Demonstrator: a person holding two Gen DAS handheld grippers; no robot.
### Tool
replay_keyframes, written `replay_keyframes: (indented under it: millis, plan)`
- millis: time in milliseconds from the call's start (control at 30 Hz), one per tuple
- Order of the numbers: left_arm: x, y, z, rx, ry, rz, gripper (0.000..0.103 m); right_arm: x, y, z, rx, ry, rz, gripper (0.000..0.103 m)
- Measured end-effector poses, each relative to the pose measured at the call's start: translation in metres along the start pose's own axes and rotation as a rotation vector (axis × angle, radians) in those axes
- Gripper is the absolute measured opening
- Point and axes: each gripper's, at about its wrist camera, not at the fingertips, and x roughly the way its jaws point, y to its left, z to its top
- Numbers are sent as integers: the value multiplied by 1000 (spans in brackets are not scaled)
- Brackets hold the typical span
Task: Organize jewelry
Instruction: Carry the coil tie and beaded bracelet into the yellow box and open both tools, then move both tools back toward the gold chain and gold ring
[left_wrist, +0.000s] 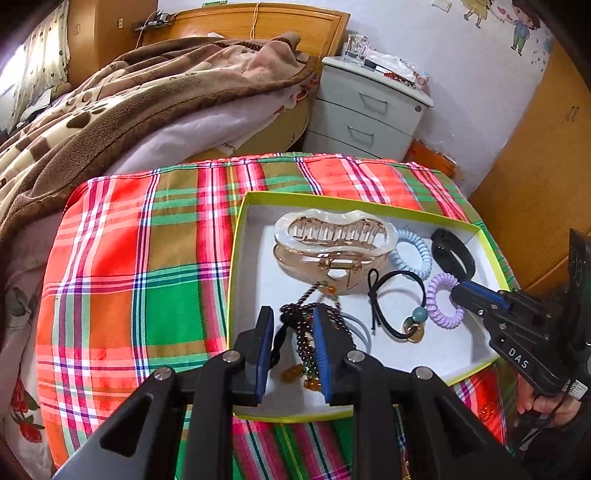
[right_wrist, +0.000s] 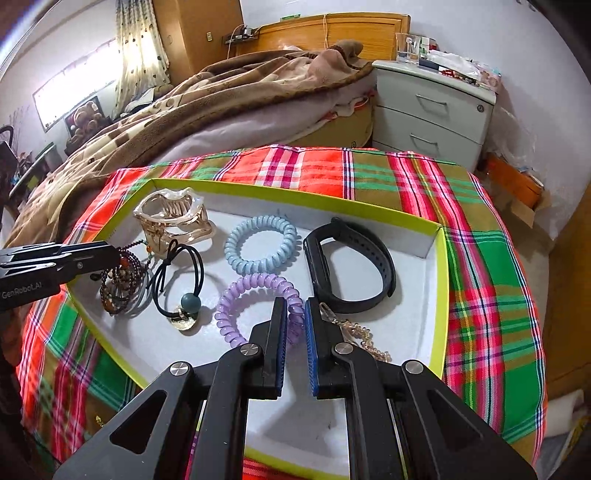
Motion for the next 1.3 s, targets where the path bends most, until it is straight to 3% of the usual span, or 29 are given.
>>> replay_keyframes:
  millis: [133,233,467,1300]
  plan:
    - [0,0,0,3,-2,1,24,-1,0,1,0,-5,-1,10]
    - [2,-2,-1,8,2,7,32,-2,2,1,1,-10,-7,10]
    - [-2,-5,-2,12,-4,6,38,-8,4,1,6,-26,5,17]
    - [-77,-32,-42,69,-144,36,43,-81,14,-24,71,-174,27,22]
